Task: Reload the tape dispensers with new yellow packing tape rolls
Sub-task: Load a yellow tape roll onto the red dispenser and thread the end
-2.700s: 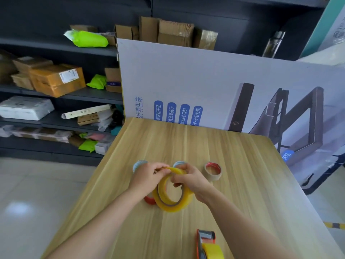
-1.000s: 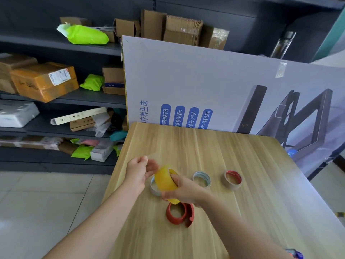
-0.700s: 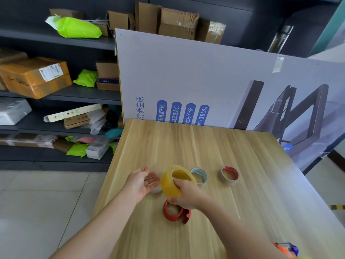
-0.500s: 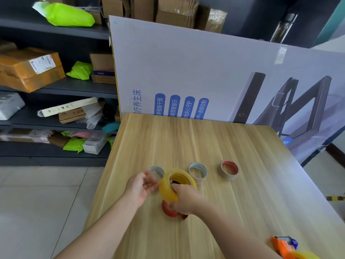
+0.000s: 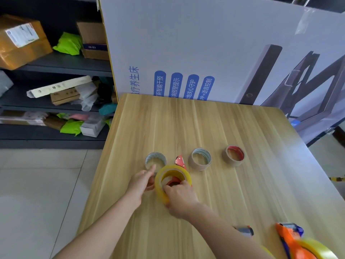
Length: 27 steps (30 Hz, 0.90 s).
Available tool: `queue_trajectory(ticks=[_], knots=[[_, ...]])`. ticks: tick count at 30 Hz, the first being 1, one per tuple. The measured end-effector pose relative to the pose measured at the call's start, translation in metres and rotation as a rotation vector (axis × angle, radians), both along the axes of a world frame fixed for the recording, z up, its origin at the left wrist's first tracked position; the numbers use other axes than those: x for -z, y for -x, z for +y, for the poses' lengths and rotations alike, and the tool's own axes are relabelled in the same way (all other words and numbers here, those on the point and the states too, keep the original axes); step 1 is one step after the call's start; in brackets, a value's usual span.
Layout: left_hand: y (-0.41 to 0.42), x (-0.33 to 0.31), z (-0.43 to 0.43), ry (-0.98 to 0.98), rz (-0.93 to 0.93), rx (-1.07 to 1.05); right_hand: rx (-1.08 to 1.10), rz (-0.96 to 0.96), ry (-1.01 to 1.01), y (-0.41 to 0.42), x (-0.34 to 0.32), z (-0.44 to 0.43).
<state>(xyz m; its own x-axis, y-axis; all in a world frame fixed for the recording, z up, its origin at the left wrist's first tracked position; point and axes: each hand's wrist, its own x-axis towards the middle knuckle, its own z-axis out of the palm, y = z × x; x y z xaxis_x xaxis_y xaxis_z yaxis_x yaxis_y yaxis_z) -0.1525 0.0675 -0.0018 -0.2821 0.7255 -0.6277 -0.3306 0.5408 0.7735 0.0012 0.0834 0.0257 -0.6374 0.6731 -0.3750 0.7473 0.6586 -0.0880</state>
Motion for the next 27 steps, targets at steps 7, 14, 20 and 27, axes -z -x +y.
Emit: queue_trajectory(ticks=[7, 14, 20, 27], knots=[[-0.006, 0.015, 0.006, 0.009, 0.215, 0.228, -0.007, -0.034, -0.013, -0.008, 0.015, -0.002], [-0.015, 0.019, 0.01, -0.006, 0.345, 0.271, 0.013, 0.007, -0.07, -0.015, 0.024, -0.002], [-0.02, 0.028, 0.01, 0.0, 0.422, 0.302, -0.016, 0.064, -0.116, -0.02, 0.025, -0.005], [-0.029, 0.022, 0.018, -0.095, 0.549, 0.387, 0.107, 0.159, -0.278, -0.031, 0.024, -0.022]])
